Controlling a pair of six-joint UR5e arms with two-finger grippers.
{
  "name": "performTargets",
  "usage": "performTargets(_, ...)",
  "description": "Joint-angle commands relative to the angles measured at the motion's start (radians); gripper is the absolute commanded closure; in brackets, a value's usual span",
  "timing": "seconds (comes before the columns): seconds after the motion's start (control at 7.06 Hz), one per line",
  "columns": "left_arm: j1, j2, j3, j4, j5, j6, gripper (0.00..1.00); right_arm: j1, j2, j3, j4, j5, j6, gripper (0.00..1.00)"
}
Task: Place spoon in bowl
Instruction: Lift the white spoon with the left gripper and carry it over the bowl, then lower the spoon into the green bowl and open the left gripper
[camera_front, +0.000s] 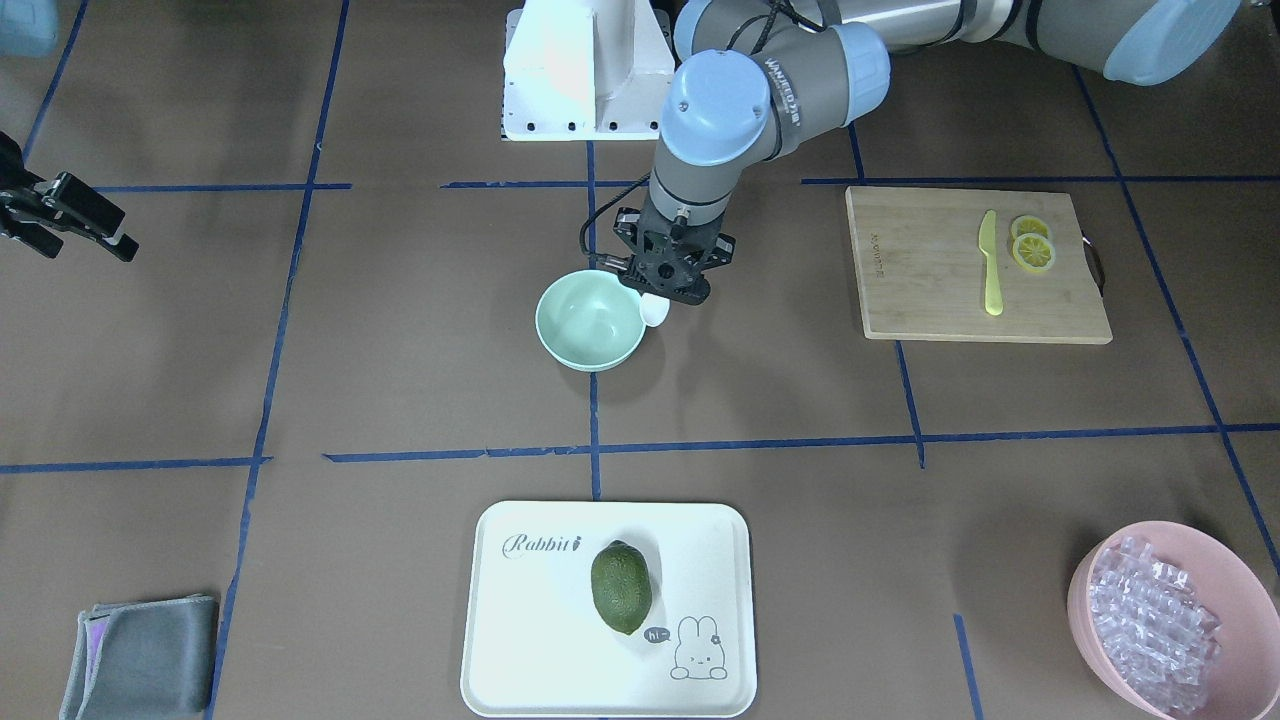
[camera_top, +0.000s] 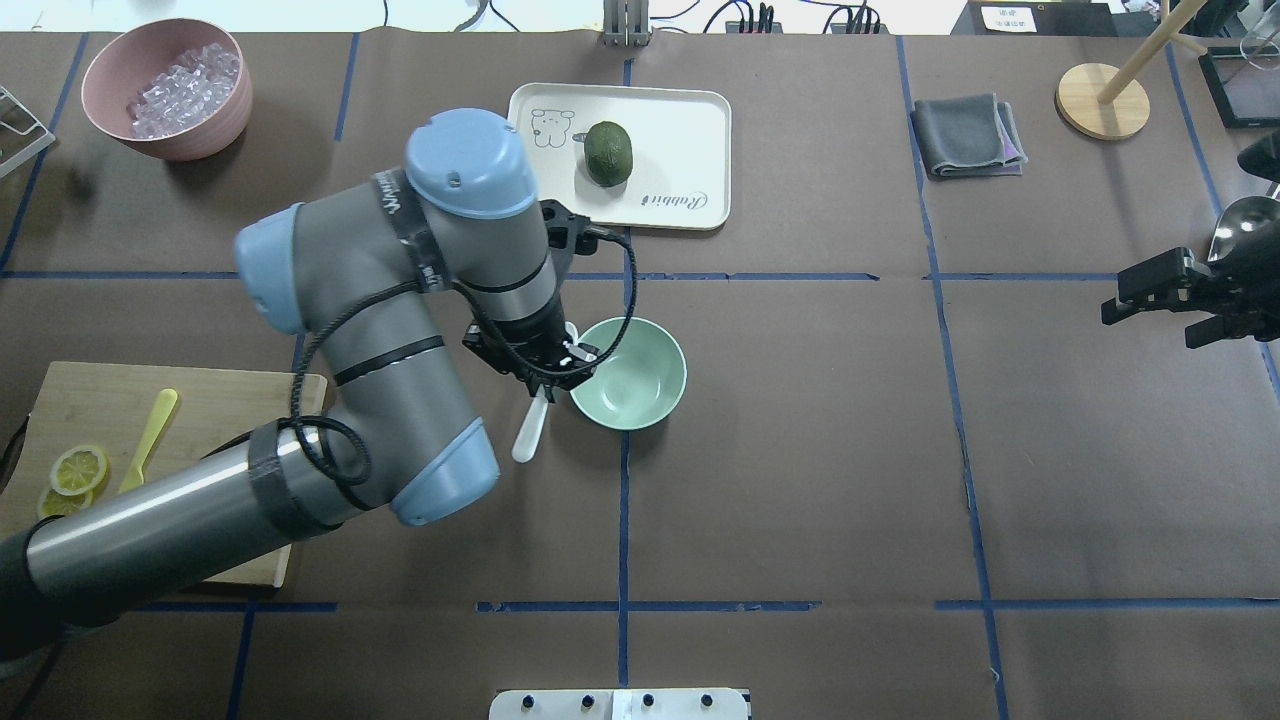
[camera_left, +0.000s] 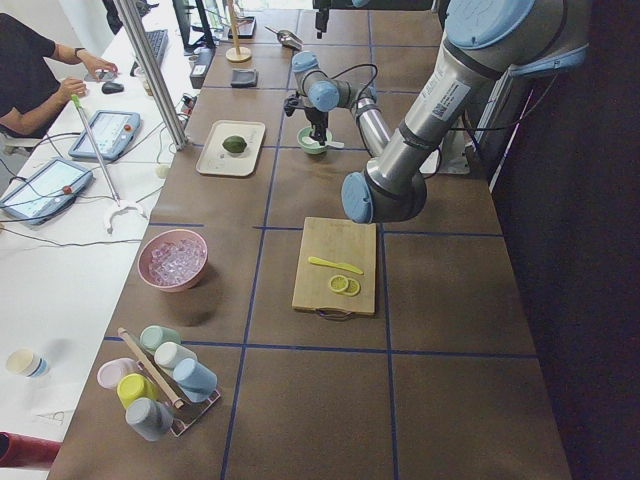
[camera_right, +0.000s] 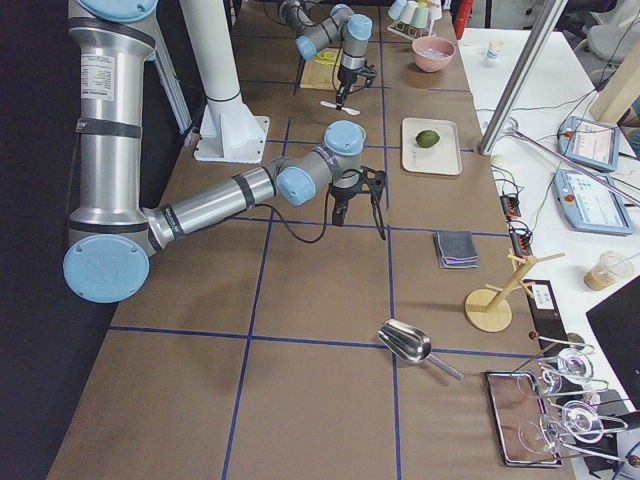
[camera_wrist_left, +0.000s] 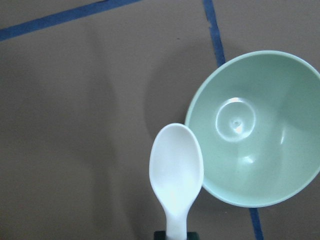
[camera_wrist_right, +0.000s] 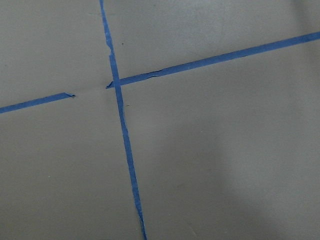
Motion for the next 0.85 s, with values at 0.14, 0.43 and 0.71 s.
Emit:
performTargets(0.14,0.026,-0.113,0.129,-0.009,0.004,-0.009,0.98,0.000,0.001,0.001,0.000,-0.001,0.000,0.00)
performTargets(0.43,0.026,-0.163,0.266,-0.137,0.005,-0.009,0.92,0.000,-0.002,0.000,0.000,-0.001,0.000,0.00)
performTargets(0.71,0.026,-0.164,0.267,-0.141,0.005,-0.007,0.29,0.000,-0.001,-0.001,0.000,-0.004,0.000,0.00)
